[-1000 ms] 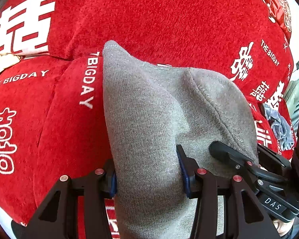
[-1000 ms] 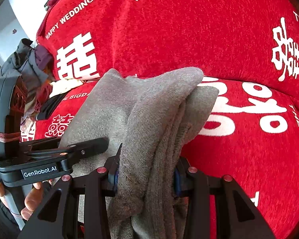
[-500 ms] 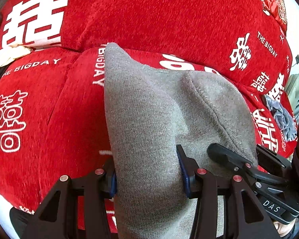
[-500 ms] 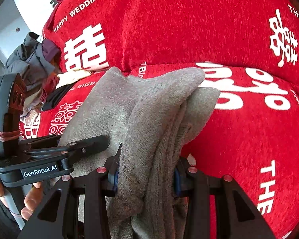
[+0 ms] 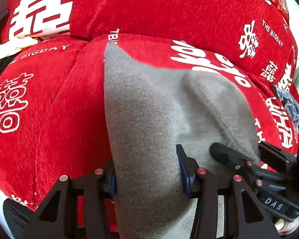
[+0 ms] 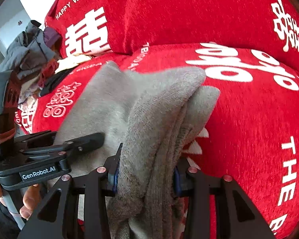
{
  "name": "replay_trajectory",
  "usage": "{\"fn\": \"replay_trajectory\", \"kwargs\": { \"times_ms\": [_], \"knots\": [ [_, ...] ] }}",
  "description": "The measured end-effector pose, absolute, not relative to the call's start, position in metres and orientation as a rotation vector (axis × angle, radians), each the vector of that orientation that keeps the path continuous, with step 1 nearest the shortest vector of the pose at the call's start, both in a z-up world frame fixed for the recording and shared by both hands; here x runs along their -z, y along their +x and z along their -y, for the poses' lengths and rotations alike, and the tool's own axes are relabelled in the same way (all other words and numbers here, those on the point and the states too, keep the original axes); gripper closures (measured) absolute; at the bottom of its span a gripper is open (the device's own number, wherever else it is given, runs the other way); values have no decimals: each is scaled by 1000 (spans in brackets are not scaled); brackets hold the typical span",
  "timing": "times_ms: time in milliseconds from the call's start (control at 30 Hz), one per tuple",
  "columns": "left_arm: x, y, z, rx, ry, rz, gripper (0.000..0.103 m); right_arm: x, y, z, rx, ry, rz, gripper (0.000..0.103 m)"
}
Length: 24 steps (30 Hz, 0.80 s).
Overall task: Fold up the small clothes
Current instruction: 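Grasp the folded sweater bundle with both grippers and lift it, then lower the grey bundle onto the cushion and open both grippers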
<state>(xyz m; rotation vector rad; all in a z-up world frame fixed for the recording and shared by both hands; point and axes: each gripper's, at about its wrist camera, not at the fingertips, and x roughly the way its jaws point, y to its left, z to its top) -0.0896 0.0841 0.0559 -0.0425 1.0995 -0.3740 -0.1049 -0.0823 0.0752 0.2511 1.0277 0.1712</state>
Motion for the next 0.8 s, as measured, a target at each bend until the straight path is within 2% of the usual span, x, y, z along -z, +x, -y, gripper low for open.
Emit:
{"fn": "replay_trajectory", "kwargs": {
  "times_ms": [100, 133, 167, 300, 367, 500, 633, 800],
  "knots": [
    [-50, -94, -90, 392, -64, -1072, 48, -67, -107, 95, -189, 308, -1027, 55],
    [-48, -95, -91, 394, -65, -1069, 45, -64, -107, 99, -194, 324, -1029, 53],
    [-46, -95, -92, 384, -60, -1063, 38, -62, -107, 102, -197, 333, -1032, 48],
    [-41, -99, -95, 366, -32, -1021, 24, -52, -106, 114, -199, 388, -1048, 30],
    [-40, -100, -98, 343, -9, -1001, 12, -50, -106, 122, -191, 414, -1050, 26],
    [-53, -108, -107, 323, 12, -977, 13, -71, -119, 126, -133, 382, -1021, 26],
    [-70, -119, -119, 280, 60, -911, 13, -116, -149, 83, -155, 74, -911, 26],
    [-62, -112, -126, 213, 74, -939, 13, -122, -169, 32, -294, -126, -887, 26]
  ]
}}
